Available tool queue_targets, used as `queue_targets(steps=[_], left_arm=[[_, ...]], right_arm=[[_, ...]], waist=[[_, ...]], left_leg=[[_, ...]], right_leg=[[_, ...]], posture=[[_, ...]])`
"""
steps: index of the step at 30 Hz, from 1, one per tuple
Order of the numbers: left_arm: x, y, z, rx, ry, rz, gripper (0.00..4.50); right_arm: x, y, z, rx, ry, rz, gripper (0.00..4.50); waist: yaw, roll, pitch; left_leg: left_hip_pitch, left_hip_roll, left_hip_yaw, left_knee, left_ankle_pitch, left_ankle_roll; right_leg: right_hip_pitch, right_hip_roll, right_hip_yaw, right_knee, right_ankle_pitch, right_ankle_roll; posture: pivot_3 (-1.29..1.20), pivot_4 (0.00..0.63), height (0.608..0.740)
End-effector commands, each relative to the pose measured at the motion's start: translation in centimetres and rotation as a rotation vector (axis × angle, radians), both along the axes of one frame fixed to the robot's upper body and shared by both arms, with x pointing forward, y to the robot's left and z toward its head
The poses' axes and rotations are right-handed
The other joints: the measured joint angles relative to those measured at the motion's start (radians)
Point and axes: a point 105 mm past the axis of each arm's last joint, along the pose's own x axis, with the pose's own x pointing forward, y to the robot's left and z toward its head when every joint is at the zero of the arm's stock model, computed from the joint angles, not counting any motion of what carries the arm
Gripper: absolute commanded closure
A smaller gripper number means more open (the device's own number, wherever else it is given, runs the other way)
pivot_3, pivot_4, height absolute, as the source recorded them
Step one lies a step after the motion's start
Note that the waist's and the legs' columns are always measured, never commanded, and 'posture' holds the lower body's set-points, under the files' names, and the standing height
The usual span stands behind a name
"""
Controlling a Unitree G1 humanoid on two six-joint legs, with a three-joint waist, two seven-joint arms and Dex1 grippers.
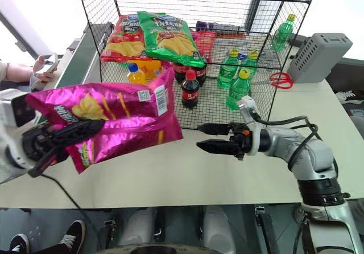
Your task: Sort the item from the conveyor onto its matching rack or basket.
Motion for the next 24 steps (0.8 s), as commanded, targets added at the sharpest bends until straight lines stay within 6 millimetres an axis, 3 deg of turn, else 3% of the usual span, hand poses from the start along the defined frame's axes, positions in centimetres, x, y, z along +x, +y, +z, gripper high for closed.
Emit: queue_targets(steps=[1, 9, 18, 22, 24], left_arm=[[0.2, -1.0, 0.1, -0.04, 0.02, -0.1, 4.46], [1.9, -3.2, -0.2, -0.032, -0.007, -0.181, 4.46], [3.6, -2.9, -0.6, -0.012, -0.052, -0.11, 4.46], [4.0, -2.7, -0.5, -0.032, -0.069, -0.071, 4.5], [4.0, -2.8, -0.6, -0.024, -0.085, -0.064, 4.5]], right_arm=[[-1.1, 0.2, 3.1, 0.085, -0.025, 0.068, 0.0], [-2.5, 3.2, 3.1, 0.103, -0.021, 0.143, 0.0], [-2.3, 4.6, 3.2, 0.111, -0.031, 0.149, 0.0], [-2.4, 5.0, 2.6, 0.078, -0.026, 0.157, 1.28], [-2.2, 5.0, 2.0, 0.03, -0.042, 0.145, 2.35]], waist=[[0.002, 0.0, 0.0], [0.007, -0.001, -0.001], [0.005, -0.001, -0.001], [0.006, -0.001, -0.001], [0.006, -0.001, -0.001]], left_leg=[[0.0, 0.0, 0.0, 0.0, 0.0, 0.0], [0.0, 0.0, 0.0, 0.0, 0.0, 0.0], [0.0, 0.0, 0.0, 0.0, 0.0, 0.0], [-0.001, 0.0, 0.0, 0.0, 0.0, 0.0], [-0.001, 0.0, 0.0, 0.0, 0.0, 0.0]], right_leg=[[0.0, 0.0, 0.0, 0.0, 0.0, 0.0], [0.0, 0.0, 0.0, 0.0, 0.0, 0.0], [0.0, 0.0, 0.001, 0.0, 0.0, 0.0], [0.0, 0.0, 0.001, 0.0, 0.0, 0.0], [0.0, 0.0, 0.001, 0.0, 0.0, 0.0]], posture=[[0.0, 0.15, 0.74], [0.0, 0.15, 0.74], [0.0, 0.15, 0.74], [0.0, 0.15, 0.74], [0.0, 0.15, 0.74]])
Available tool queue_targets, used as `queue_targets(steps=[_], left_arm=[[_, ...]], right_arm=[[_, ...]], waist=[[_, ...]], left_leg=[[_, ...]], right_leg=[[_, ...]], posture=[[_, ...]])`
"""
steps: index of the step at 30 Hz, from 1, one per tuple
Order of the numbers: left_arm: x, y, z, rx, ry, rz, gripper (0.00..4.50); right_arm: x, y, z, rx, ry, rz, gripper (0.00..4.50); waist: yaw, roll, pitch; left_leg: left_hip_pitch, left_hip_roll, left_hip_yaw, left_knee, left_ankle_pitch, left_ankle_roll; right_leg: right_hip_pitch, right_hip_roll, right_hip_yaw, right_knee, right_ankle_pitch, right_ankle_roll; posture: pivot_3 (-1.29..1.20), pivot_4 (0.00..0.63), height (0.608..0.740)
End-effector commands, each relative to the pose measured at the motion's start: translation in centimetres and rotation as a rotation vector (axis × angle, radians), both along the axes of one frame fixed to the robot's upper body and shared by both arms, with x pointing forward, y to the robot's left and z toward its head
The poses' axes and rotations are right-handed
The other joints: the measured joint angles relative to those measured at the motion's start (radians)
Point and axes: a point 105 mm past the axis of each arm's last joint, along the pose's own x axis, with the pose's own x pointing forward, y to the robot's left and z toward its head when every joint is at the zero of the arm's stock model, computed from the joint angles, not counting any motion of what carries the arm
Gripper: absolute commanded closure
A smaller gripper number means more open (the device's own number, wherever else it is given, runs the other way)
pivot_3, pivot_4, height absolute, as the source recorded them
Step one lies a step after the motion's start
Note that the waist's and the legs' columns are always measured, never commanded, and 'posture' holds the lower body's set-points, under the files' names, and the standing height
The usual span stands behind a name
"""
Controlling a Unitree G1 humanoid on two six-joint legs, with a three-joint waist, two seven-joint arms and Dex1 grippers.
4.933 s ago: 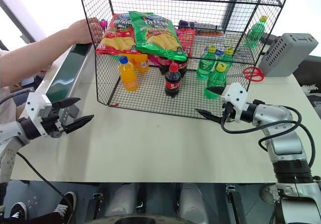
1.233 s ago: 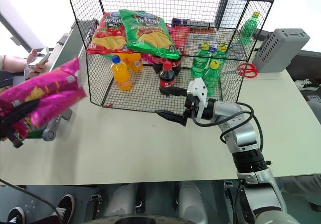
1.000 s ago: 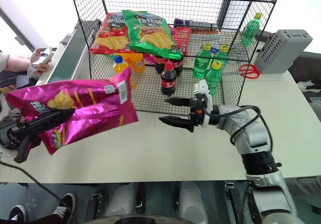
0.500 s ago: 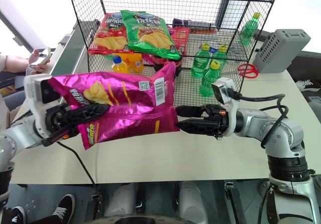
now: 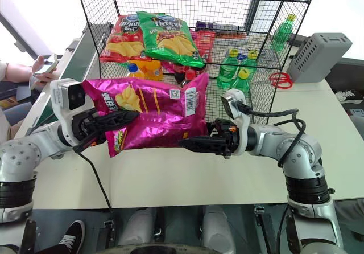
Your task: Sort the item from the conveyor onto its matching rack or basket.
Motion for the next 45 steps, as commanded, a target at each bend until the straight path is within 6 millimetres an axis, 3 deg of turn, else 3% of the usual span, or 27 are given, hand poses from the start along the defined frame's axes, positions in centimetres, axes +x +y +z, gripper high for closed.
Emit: queue_targets(steps=[1, 4, 6, 7, 14, 15, 19, 25, 28, 37, 39, 43, 45], left_arm=[[0.1, 0.4, 1.0, -0.005, -0.061, 0.031, 4.5], [0.3, 0.5, 0.8, 0.01, -0.057, 0.054, 4.5], [0.4, 0.7, 0.6, 0.024, -0.035, 0.059, 3.92], [0.4, 0.8, 0.6, 0.026, -0.027, 0.051, 3.59], [0.9, 1.9, -0.4, 0.121, -0.085, 0.164, 0.2], [1.0, 2.1, -0.7, 0.135, -0.098, 0.183, 0.0], [1.9, 2.3, -0.5, 0.116, -0.168, 0.277, 0.0], [3.4, 1.9, -0.3, 0.102, -0.21, 0.333, 0.0], [4.0, 1.4, -0.4, 0.131, -0.25, 0.347, 0.0], [4.5, 0.6, -0.8, 0.195, -0.32, 0.38, 0.0], [4.4, 0.5, -0.8, 0.205, -0.34, 0.383, 0.0], [4.6, 0.5, -0.7, 0.203, -0.357, 0.41, 0.0], [4.7, 0.4, -0.9, 0.21, -0.359, 0.412, 0.0]], right_arm=[[-0.2, 0.2, 0.1, -0.045, -0.077, 0.01, 2.9], [0.3, -0.1, -0.2, -0.062, -0.097, -0.016, 4.17], [0.9, -0.7, -0.3, -0.091, -0.134, -0.06, 4.22], [1.1, -0.9, -0.5, -0.104, -0.149, -0.074, 4.22], [1.4, -4.9, -0.2, -0.25, -0.312, -0.246, 4.22], [1.3, -5.6, 0.2, -0.269, -0.341, -0.276, 4.22], [0.9, -8.6, 4.6, -0.201, -0.493, -0.424, 4.22], [4.0, -12.4, 8.6, -0.186, -0.869, -0.767, 4.22], [6.3, -12.9, 8.9, -0.367, -1.17, -0.874, 4.22], [9.6, -13.9, 9.5, -0.555, -1.526, -1.026, 4.22], [10.6, -14.3, 8.4, -0.741, -1.634, -0.982, 4.22], [12.4, -15.9, 8.7, -0.984, -1.779, -1.055, 4.22], [13.1, -15.6, 8.2, -1.032, -1.804, -1.062, 4.22]], waist=[[0.0, 0.0, 0.0], [0.0, 0.0, 0.0], [0.0, 0.0, 0.0], [0.0, 0.0, 0.0], [0.004, 0.0, 0.0], [0.005, 0.0, 0.0], [0.014, 0.0, 0.0], [0.021, -0.001, 0.0], [0.018, -0.001, 0.0], [0.019, 0.0, 0.0], [0.019, 0.0, 0.0], [0.018, 0.0, 0.0], [0.018, 0.0, 0.0]], left_leg=[[0.0, 0.0, 0.0, 0.0, 0.0, 0.0], [0.0, 0.0, 0.0, 0.0, 0.0, 0.0], [0.0, 0.0, 0.0, 0.0, 0.0, 0.0], [0.0, 0.0, 0.0, 0.0, 0.0, 0.0], [0.0, 0.0, 0.0, 0.0, 0.0, 0.0], [-0.001, 0.0, 0.0, 0.0, 0.0, 0.0], [0.0, 0.0, 0.001, 0.0, 0.0, 0.0], [0.0, 0.0, 0.001, 0.0, 0.0, 0.0], [0.0, 0.0, 0.002, 0.0, 0.0, 0.0], [0.0, 0.0, 0.005, 0.0, 0.002, -0.003], [0.0, 0.0, 0.005, 0.0, 0.001, -0.002], [0.0, 0.0, 0.006, 0.0, 0.002, -0.003], [0.0, 0.0, 0.007, 0.0, 0.004, -0.007]], right_leg=[[0.0, 0.0, 0.0, 0.0, 0.0, 0.0], [0.0, 0.0, 0.0, 0.0, 0.0, 0.0], [0.0, 0.0, 0.0, 0.0, 0.0, 0.0], [0.0, 0.0, 0.0, 0.0, 0.0, 0.0], [0.0, 0.0, 0.0, -0.001, 0.0, 0.0], [0.0, -0.001, 0.0, -0.001, 0.0, 0.0], [0.0, 0.0, 0.0, -0.001, 0.0, 0.0], [0.0, 0.0, 0.0, -0.001, 0.0, 0.0], [0.0, 0.0, 0.0, -0.001, 0.0, 0.0], [-0.001, -0.001, 0.001, -0.002, 0.0, 0.001], [-0.001, -0.001, 0.002, -0.001, 0.0, 0.001], [-0.002, -0.001, 0.003, -0.001, 0.0, 0.001], [-0.002, -0.001, 0.004, -0.001, 0.0, 0.001]], posture=[[0.0, 0.15, 0.74], [0.0, 0.15, 0.74], [0.0, 0.15, 0.74], [0.0, 0.15, 0.74], [0.0, 0.15, 0.74], [0.0, 0.15, 0.74], [0.0, 0.15, 0.74], [0.0, 0.15, 0.74], [0.0, 0.15, 0.74], [0.0, 0.15, 0.74], [0.0, 0.15, 0.74], [0.0, 0.15, 0.74], [0.0, 0.15, 0.74]])
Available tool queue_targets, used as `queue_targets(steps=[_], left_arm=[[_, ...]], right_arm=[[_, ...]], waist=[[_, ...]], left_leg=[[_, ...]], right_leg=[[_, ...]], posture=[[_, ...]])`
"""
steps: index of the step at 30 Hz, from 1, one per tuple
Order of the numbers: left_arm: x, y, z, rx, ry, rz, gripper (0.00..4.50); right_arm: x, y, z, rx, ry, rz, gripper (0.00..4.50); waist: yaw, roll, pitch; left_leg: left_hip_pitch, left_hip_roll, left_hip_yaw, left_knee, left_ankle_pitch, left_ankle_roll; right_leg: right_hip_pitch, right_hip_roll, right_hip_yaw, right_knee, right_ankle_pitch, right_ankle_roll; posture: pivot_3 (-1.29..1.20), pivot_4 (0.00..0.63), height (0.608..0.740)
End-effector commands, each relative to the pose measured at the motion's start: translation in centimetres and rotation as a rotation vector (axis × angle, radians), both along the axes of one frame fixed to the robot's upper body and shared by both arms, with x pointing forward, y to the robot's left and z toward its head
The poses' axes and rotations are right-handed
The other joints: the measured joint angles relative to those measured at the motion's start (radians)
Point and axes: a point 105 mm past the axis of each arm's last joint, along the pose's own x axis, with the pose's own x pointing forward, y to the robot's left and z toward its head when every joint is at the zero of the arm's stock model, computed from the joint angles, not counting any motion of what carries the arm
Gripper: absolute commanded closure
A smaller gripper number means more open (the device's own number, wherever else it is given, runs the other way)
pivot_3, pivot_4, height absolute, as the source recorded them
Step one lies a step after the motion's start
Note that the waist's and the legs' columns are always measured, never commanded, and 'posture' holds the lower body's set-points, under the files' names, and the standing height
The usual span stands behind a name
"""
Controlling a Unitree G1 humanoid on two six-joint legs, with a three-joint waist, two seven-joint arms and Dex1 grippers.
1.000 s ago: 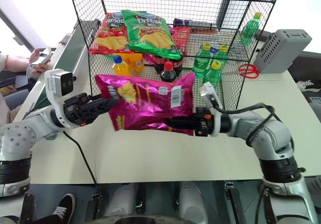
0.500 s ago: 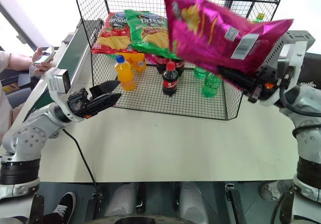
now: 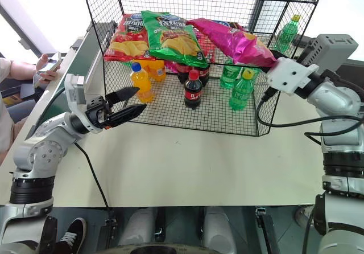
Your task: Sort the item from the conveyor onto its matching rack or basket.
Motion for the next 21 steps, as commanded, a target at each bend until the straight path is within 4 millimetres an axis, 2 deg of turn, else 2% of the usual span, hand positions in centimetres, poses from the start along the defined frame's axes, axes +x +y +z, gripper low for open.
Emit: queue_targets(steps=[1, 6, 12, 15, 17, 21], left_arm=[[-0.2, -0.5, 0.6, 0.016, -0.052, -0.005, 0.0], [-0.1, -0.7, 0.5, 0.021, -0.059, 0.004, 0.0], [-0.2, -0.4, 0.2, 0.038, -0.057, 0.017, 0.0], [-0.1, -0.3, 0.2, 0.037, -0.062, 0.027, 0.0], [0.0, -0.3, 0.2, 0.045, -0.07, 0.033, 0.0], [0.0, -0.5, 0.1, 0.038, -0.07, 0.031, 0.0]], right_arm=[[0.6, 0.2, 1.4, -0.061, -0.117, -0.067, 4.22], [2.4, -0.3, 1.1, 0.024, -0.106, -0.194, 4.22], [3.0, -0.3, 1.9, 0.091, -0.111, -0.262, 4.22], [3.2, 0.1, 1.5, 0.093, -0.081, -0.269, 4.22], [3.4, 0.4, 1.3, 0.071, -0.073, -0.268, 3.17], [3.6, 0.5, 1.3, 0.101, -0.064, -0.258, 1.49]], waist=[[0.0, 0.0, 0.0], [-0.007, 0.0, 0.0], [-0.006, 0.0, 0.0], [-0.005, 0.0, 0.0], [-0.006, 0.0, 0.0], [-0.009, 0.0, 0.0]], left_leg=[[0.0, 0.0, 0.0, 0.0, 0.0, 0.0], [0.0, 0.0, 0.001, 0.0, 0.002, -0.003], [0.0, 0.0, 0.001, -0.001, 0.002, -0.003], [0.0, 0.0, 0.001, -0.001, 0.002, -0.003], [0.0, 0.0, 0.001, 0.0, 0.002, -0.003], [0.0, 0.0, 0.001, 0.0, -0.001, 0.002]], right_leg=[[0.0, 0.0, 0.0, 0.0, 0.0, 0.0], [0.0, 0.0, 0.001, 0.0, 0.0, 0.0], [0.0, 0.0, 0.001, 0.0, 0.0, 0.0], [0.0, 0.0, 0.001, 0.0, 0.0, 0.0], [0.0, 0.0, 0.001, 0.0, 0.0, 0.0], [0.0, 0.0, 0.001, 0.0, 0.0, 0.0]], posture=[[0.0, 0.15, 0.74], [0.0, 0.15, 0.74], [0.0, 0.15, 0.74], [0.0, 0.15, 0.74], [0.0, 0.15, 0.74], [0.0, 0.15, 0.74]])
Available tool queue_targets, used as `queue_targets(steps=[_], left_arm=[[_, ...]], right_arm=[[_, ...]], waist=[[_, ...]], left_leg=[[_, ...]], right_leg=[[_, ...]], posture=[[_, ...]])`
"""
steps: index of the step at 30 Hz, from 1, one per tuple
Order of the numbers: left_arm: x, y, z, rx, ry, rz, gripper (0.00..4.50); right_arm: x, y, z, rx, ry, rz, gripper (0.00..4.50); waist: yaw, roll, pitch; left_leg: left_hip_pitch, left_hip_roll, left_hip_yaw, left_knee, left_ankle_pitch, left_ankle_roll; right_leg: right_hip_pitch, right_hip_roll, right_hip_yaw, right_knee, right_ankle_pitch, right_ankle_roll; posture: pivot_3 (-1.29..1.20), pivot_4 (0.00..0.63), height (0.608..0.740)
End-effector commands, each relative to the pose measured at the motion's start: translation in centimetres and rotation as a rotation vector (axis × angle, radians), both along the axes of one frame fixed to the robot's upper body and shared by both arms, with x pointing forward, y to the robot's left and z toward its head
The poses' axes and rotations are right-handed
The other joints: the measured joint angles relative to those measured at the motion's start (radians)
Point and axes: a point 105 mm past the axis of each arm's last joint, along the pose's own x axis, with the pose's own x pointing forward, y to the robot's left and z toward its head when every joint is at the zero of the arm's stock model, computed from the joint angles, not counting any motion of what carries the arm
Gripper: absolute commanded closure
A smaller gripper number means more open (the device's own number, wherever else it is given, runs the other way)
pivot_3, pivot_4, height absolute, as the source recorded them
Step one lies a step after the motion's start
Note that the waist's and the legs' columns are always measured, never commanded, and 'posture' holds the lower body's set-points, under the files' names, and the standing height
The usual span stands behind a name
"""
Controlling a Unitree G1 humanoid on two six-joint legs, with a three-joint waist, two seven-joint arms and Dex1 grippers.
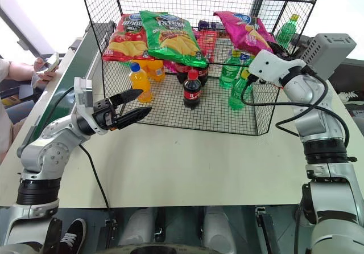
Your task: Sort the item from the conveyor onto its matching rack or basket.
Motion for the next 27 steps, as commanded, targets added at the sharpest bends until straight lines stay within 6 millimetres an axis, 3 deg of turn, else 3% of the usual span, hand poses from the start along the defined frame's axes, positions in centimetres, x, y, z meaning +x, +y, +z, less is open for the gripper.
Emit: queue_targets(steps=[1, 3, 4, 14, 19, 24, 27], left_arm=[[-0.4, 0.0, 0.8, 0.005, -0.046, 0.0, 0.0], [-0.3, 0.1, 0.6, 0.015, -0.048, 0.007, 0.0], [-0.2, 0.1, 0.5, 0.016, -0.051, 0.013, 0.0], [-0.3, -0.4, 0.1, 0.016, -0.047, 0.008, 0.0], [-0.4, -0.3, 0.2, 0.023, -0.053, 0.005, 0.0], [-0.4, -0.3, 0.2, 0.023, -0.053, 0.012, 0.0], [-0.4, -0.3, 0.1, 0.03, -0.053, 0.011, 0.0]], right_arm=[[0.0, 0.7, 1.0, 0.065, -0.003, 0.04, 0.88], [-0.2, 1.7, 0.6, 0.119, 0.046, 0.113, 0.04], [-0.4, 2.3, 0.7, 0.127, 0.058, 0.159, 0.01], [-1.6, 2.4, 1.5, 0.315, 0.181, 0.296, 0.01], [-3.0, 4.4, 1.9, 0.439, 0.221, 0.457, 0.01], [-3.2, 5.0, 2.3, 0.412, 0.2, 0.48, 0.01], [-3.3, 5.1, 2.0, 0.372, 0.189, 0.474, 0.82]], waist=[[-0.006, 0.0, 0.0], [-0.014, 0.0, 0.0], [-0.016, 0.0, 0.0], [-0.015, 0.0, 0.0], [-0.016, 0.0, 0.0], [-0.014, 0.0, 0.0], [-0.013, 0.0, 0.0]], left_leg=[[0.0, 0.0, 0.0, 0.0, 0.0, 0.0], [0.0, 0.0, 0.0, 0.0, 0.0, 0.0], [0.001, 0.0, 0.0, 0.0, 0.0, 0.0], [0.003, 0.001, 0.002, -0.001, -0.001, 0.001], [0.003, 0.001, 0.002, -0.001, -0.001, 0.001], [0.003, 0.001, 0.002, -0.001, -0.001, 0.002], [0.003, 0.001, 0.002, -0.001, -0.001, 0.002]], right_leg=[[0.0, 0.0, 0.0, 0.0, 0.0, 0.0], [0.0, 0.0, 0.0, 0.0, 0.0, 0.0], [0.0, 0.0, 0.0, 0.0, 0.0, 0.0], [0.001, 0.0, 0.002, 0.001, 0.0, 0.0], [0.001, 0.001, 0.002, 0.001, 0.0, 0.0], [0.001, 0.0, 0.002, 0.001, 0.0, 0.0], [0.001, 0.0, 0.002, 0.001, 0.0, 0.0]], posture=[[0.0, 0.15, 0.74], [0.0, 0.15, 0.74], [0.0, 0.15, 0.74], [0.0, 0.15, 0.74], [0.0, 0.15, 0.74], [0.0, 0.15, 0.74], [0.0, 0.15, 0.74]])
